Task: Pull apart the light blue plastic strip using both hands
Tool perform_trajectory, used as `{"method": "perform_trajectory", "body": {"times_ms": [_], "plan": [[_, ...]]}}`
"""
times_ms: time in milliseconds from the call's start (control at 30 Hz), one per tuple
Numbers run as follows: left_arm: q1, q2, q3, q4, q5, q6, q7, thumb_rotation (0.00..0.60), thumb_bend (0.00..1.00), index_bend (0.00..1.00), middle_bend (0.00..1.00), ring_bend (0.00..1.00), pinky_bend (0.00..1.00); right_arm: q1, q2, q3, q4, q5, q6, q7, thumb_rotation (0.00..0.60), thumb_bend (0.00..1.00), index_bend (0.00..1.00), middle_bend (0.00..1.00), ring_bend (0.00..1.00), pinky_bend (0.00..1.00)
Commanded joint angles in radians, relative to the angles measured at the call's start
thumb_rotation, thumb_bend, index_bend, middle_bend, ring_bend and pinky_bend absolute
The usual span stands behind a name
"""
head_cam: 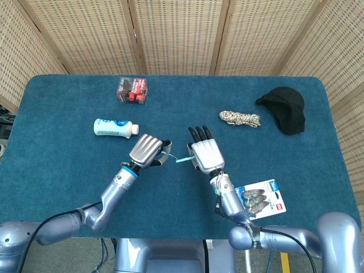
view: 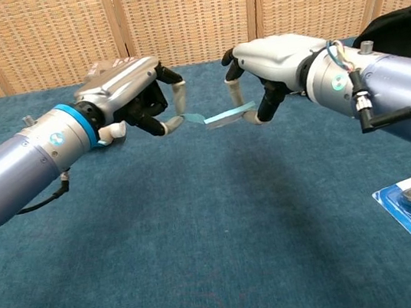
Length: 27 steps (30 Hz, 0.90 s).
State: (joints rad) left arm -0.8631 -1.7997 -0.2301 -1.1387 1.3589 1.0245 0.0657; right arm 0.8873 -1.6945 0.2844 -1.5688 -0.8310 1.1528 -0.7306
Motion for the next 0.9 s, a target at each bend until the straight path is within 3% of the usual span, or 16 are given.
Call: {"method": "perform_trajectory", "body": {"times_ms": [33,367,467,500,533,567,600,633,700,800,900], "plan": [[0.024,0.037,0.019,0.02,0.015,0.015,-0.036,0.6,0.72,0.79,1.0,1.0,1.0,-0.006,0.01,-0.006,0.006,-0.002,-0.003,0.01,0.6,0.57,0.65,0.09,0.0,0.0],[0.105,0.158,0.086,0.119,0.071,0.067,-0.182,0.6,0.7,0.8,1.0,1.0,1.0,-0.014,-0.002,-0.025,0.049,-0.003,-0.021,0.034,0.6,0.57,0.65,0.09,0.0,0.0],[0.13,0.188,0.109,0.158,0.094,0.089,-0.229,0.6,0.52,0.76,0.97,0.99,1.0,-0.012,-0.017,-0.029,0.073,-0.004,-0.026,0.038,0.6,0.56,0.64,0.09,0.0,0.0],[0.138,0.196,0.116,0.17,0.103,0.1,-0.244,0.6,0.38,0.69,0.91,0.94,0.99,-0.011,-0.021,-0.031,0.082,-0.005,-0.027,0.039,0.6,0.54,0.61,0.09,0.0,0.0],[0.145,0.203,0.122,0.181,0.112,0.112,-0.258,0.6,0.24,0.58,0.78,0.8,0.93,-0.011,-0.025,-0.031,0.089,-0.007,-0.028,0.039,0.6,0.47,0.52,0.08,0.0,0.0],[0.154,0.212,0.131,0.196,0.124,0.128,-0.272,0.6,0.16,0.5,0.67,0.68,0.85,-0.01,-0.028,-0.031,0.096,-0.008,-0.03,0.042,0.6,0.38,0.44,0.08,0.0,0.0],[0.16,0.22,0.139,0.205,0.131,0.133,-0.275,0.6,0.07,0.39,0.47,0.48,0.68,-0.011,-0.028,-0.03,0.097,-0.008,-0.032,0.046,0.6,0.21,0.29,0.06,0.0,0.0],[0.168,0.234,0.148,0.213,0.133,0.129,-0.266,0.6,0.02,0.3,0.29,0.3,0.51,-0.012,-0.025,-0.026,0.095,-0.005,-0.032,0.048,0.6,0.08,0.15,0.03,0.0,0.0],[0.186,0.276,0.149,0.185,0.119,0.126,-0.256,0.6,0.0,0.17,0.09,0.14,0.33,-0.014,-0.002,-0.017,0.067,0.009,-0.029,0.034,0.6,0.0,0.02,0.0,0.0,0.0],[0.212,0.337,0.139,0.126,0.093,0.131,-0.242,0.6,0.0,0.03,0.0,0.02,0.21,-0.024,0.045,-0.011,0.02,-0.01,-0.015,0.039,0.6,0.0,0.0,0.0,0.0,0.0],[0.24,0.389,0.132,0.075,0.071,0.145,-0.237,0.6,0.0,0.0,0.0,0.0,0.14,-0.044,0.102,-0.017,-0.023,-0.053,0.007,0.052,0.6,0.0,0.0,0.0,0.0,0.0]]}}
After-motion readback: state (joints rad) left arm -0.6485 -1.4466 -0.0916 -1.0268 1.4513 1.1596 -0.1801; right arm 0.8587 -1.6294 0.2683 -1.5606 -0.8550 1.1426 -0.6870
